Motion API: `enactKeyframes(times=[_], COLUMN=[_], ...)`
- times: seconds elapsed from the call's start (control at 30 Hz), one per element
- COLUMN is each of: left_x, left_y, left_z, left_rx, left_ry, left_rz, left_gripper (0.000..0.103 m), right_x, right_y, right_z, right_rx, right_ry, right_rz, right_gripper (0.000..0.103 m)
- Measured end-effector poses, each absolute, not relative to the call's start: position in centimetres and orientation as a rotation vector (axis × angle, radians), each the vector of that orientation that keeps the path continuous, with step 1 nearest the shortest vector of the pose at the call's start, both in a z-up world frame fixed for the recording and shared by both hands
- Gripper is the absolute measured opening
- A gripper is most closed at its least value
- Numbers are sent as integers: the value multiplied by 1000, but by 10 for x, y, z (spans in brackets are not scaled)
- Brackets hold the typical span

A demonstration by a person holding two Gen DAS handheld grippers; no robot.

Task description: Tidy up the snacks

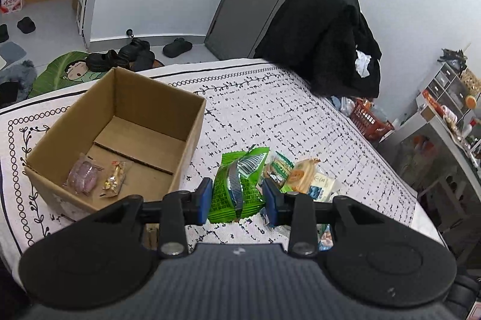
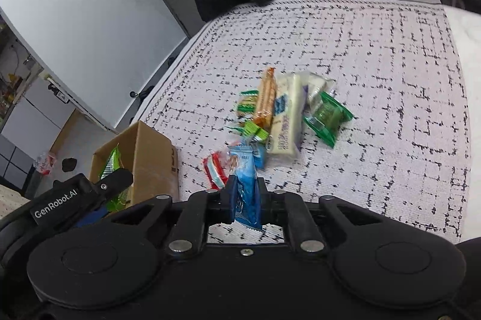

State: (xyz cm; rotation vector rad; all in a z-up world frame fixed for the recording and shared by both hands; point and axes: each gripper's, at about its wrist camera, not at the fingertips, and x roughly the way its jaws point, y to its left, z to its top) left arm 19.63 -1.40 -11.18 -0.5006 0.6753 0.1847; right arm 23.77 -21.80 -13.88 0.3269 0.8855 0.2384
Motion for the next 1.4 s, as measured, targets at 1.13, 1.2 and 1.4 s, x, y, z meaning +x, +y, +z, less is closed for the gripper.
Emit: enactKeyframes(times=[1.13, 1.2, 1.4], left_x=[193, 193, 192], left_y=[89, 96, 112], left_z=[-125, -128, -135], left_rx=[-770, -786, -833], left_ry=[655, 656, 662], left_rz=[361, 384, 462], left_gripper=[36, 36, 38], right_x=[266, 269, 275], right_y=[-89, -81, -62], right_z=[-112, -117, -127], right_rx=[250, 249, 242], right_ry=[852, 862, 888], right_rz=[484, 500, 534], right_gripper=[12, 12, 12])
